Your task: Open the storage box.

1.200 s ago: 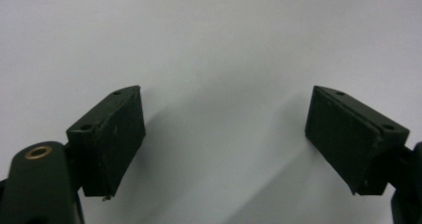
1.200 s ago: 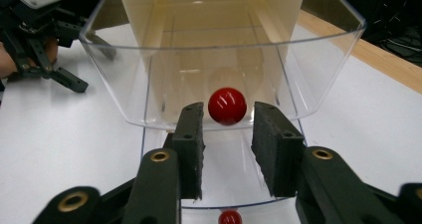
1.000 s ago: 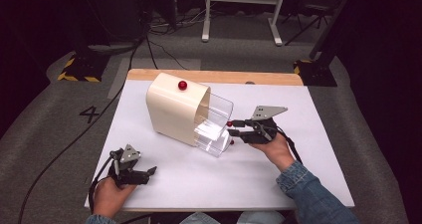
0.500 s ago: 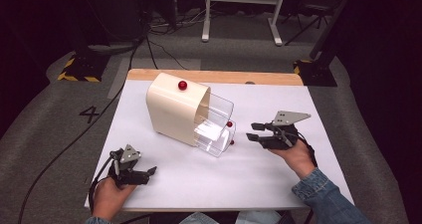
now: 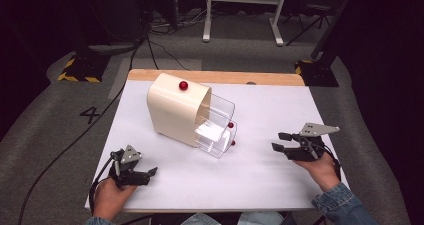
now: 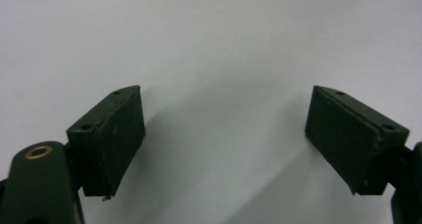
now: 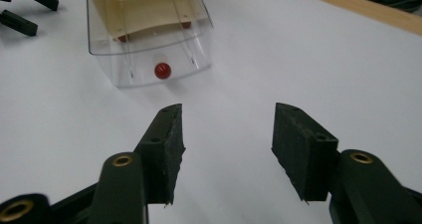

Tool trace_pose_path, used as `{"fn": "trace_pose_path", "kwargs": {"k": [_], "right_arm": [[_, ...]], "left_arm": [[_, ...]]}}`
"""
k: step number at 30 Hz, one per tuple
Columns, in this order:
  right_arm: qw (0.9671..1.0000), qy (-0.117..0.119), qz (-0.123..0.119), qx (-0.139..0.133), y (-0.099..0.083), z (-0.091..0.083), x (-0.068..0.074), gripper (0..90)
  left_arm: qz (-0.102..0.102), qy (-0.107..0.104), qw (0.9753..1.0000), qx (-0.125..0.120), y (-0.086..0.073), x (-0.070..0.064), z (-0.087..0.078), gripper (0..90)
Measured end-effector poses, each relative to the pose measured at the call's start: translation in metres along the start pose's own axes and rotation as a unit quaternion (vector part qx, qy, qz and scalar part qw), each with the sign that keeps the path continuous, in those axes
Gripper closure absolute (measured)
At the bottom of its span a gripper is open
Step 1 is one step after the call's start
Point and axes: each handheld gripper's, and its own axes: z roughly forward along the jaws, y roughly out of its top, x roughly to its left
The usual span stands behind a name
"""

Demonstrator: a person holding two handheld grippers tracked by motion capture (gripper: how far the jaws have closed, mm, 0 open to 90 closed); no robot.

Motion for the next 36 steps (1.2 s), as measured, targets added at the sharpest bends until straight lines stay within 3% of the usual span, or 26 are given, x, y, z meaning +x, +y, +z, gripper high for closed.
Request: {"fn": "trace_pose_path", "kwargs": {"k": [8,21,26,28,31,34,36], "right_arm": [[0.9982,-0.021,0.050,0.024,-0.029,-0.016,-0.019,38.8],[0.9936,-0.068,0.053,0.073,-0.073,-0.022,-0.033,32.7],[0.9898,-0.054,0.108,0.075,-0.083,-0.024,-0.038,18.3],[0.9904,-0.060,0.103,0.070,-0.086,-0.025,-0.037,15.2],[0.9920,-0.076,0.075,0.068,-0.089,-0.023,-0.032,14.0],[0.9896,-0.109,0.035,0.088,-0.088,-0.018,-0.022,13.5],[0.9894,-0.117,0.025,0.082,-0.088,-0.019,-0.019,13.5]], "left_arm": [[0.000,0.000,1.0000,0.000,0.000,0.000,0.000,16.0],[0.000,0.000,1.0000,0.000,0.000,0.000,0.000,16.0],[0.000,0.000,1.0000,0.000,0.000,0.000,0.000,16.0],[0.000,0.000,1.0000,0.000,0.000,0.000,0.000,16.0],[0.000,0.000,1.0000,0.000,0.000,0.000,0.000,16.0],[0.000,0.000,1.0000,0.000,0.000,0.000,0.000,16.0],[0.000,0.000,1.0000,0.000,0.000,0.000,0.000,16.0]]}}
